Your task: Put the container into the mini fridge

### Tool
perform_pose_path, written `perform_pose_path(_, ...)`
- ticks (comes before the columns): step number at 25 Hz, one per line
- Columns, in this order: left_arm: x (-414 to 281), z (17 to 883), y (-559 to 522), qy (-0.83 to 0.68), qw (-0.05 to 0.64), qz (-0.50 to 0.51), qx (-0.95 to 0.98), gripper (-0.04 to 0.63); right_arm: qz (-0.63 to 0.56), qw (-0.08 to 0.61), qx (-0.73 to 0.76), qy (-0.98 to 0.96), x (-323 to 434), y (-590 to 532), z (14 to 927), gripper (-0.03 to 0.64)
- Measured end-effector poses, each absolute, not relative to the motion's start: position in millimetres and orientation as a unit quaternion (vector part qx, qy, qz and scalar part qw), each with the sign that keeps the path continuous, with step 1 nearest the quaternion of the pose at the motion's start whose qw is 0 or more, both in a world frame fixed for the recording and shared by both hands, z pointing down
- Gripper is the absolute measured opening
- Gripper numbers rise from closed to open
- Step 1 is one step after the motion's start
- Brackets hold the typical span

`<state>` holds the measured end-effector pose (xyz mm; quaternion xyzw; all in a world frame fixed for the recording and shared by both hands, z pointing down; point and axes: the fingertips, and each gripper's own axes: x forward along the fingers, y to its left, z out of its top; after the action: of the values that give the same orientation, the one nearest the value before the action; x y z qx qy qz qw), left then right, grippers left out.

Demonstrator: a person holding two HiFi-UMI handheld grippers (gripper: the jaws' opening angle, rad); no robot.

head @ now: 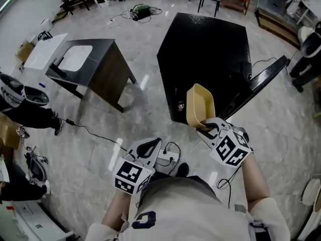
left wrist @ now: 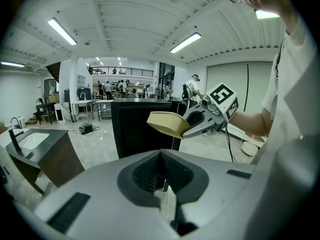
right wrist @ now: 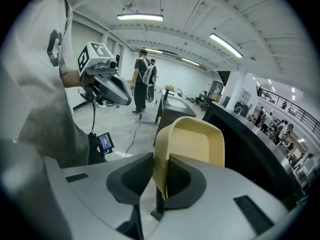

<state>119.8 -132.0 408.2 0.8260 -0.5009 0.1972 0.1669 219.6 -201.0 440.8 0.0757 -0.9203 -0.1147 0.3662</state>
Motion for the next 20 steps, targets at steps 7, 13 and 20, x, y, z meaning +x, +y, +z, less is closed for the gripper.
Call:
perform_pose_path(7, 101.6, 405.7, -135.2, -0.496, 0.167, 0.188, 0.831, 0.055, -0.127, 0.39, 0.089, -0.908, 205.3, -219.5, 440.9, 0.069)
perform_pose_path(13, 52.0, 413.0, -143.1, -0.497, 0.17, 0.177, 0.833, 0.055, -0.149, 0.431, 0.109, -0.883, 176.9, -245.6, 449.0, 0.069)
perform_pose_path(20, -13.2, 411.8, -164.7, -0.493, 0.175, 0.16, 0.837, 0.055, -0.138, 0.451, 0.131, -0.872, 136.3, -270.3, 447.3, 0.069)
